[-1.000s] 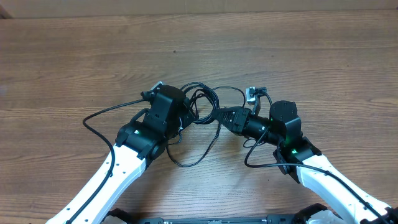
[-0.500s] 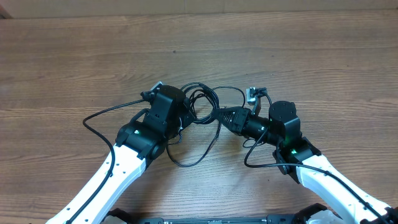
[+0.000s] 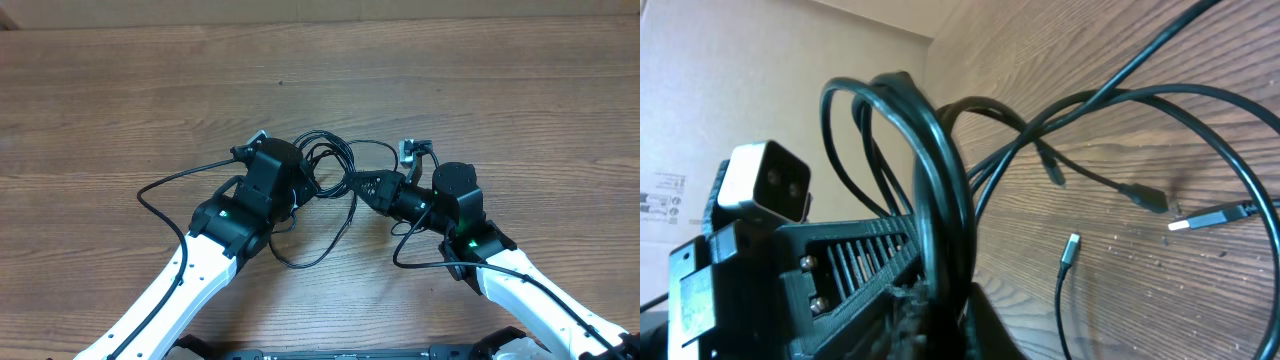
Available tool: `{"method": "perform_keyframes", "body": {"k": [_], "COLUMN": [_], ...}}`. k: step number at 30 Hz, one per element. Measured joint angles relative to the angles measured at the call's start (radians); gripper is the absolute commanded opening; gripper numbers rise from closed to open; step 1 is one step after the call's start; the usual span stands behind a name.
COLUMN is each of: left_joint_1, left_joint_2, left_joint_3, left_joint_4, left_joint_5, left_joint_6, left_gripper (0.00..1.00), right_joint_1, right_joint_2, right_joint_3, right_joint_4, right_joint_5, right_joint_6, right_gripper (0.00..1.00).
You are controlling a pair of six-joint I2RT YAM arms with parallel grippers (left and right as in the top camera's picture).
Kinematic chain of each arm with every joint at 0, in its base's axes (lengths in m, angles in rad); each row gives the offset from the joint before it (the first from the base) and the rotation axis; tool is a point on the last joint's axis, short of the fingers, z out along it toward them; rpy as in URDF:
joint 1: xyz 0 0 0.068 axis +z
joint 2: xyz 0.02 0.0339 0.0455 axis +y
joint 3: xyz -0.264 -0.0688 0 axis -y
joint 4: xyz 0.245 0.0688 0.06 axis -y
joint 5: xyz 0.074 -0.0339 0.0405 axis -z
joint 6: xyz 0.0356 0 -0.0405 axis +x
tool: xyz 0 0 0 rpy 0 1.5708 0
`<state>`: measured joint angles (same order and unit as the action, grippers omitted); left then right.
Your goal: Untangle cables
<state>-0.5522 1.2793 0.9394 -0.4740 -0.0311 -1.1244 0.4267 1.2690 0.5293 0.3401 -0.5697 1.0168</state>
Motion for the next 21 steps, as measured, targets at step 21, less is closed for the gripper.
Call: {"method": "perform_keyframes", "body": {"k": [21], "left_joint_1": [-0.023], "left_joint_2": [0.000], "left_joint_3": [0.000], "left_joint_4": [-0.035], "left_joint_5": [-0.188], "left_joint_6": [-0.003], "left_gripper": [0.04], "right_joint_1": [0.001], "right_joint_2": [0.013], "right_joint_3": [-0.003], "right_joint_4": [0.261], "right_joint_5": [-0.236], "right_joint_6": [-0.036], "right_gripper": [0.04]}}
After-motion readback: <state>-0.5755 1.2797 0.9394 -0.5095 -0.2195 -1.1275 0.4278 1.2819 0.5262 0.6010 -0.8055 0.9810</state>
